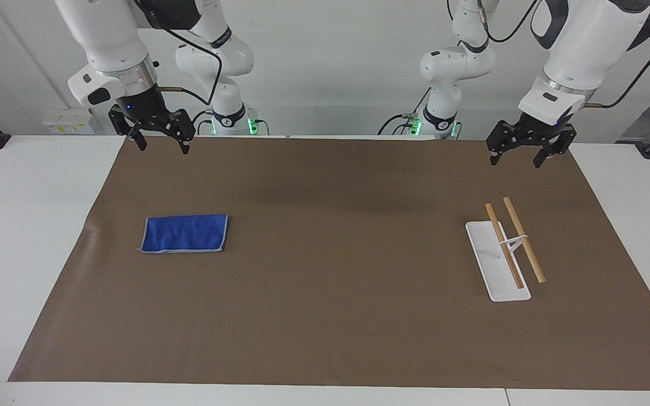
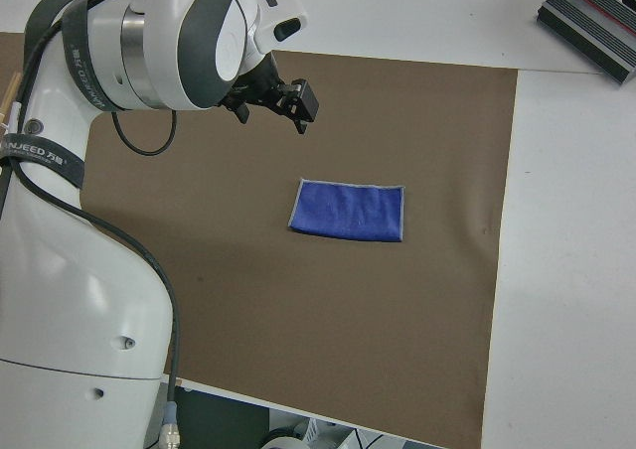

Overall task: Right arm passes towel to left arm to hang
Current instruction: 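Lower the right gripper onto the blue towel and grasp it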

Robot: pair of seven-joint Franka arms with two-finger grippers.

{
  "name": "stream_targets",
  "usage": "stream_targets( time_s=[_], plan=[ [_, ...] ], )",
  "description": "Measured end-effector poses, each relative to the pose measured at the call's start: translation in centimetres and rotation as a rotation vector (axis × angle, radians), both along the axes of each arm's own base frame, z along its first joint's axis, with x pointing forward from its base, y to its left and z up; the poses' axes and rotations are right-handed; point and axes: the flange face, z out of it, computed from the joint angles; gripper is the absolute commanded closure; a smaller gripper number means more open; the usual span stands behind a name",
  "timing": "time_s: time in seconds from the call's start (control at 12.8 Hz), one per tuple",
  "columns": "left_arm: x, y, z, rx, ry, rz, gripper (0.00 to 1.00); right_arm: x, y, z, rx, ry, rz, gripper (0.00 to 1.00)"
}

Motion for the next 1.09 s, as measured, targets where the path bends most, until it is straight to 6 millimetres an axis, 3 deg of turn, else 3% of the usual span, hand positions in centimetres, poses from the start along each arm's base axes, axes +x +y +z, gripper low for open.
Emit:
stream_targets(
  time_s=[1.09],
  plan=[
    [0.0,-0.2,0.0,0.000,0.000,-0.006,0.00,0.0,-1.0,0.0,0.000,-0.001,-0.019,0.00]
  ],
)
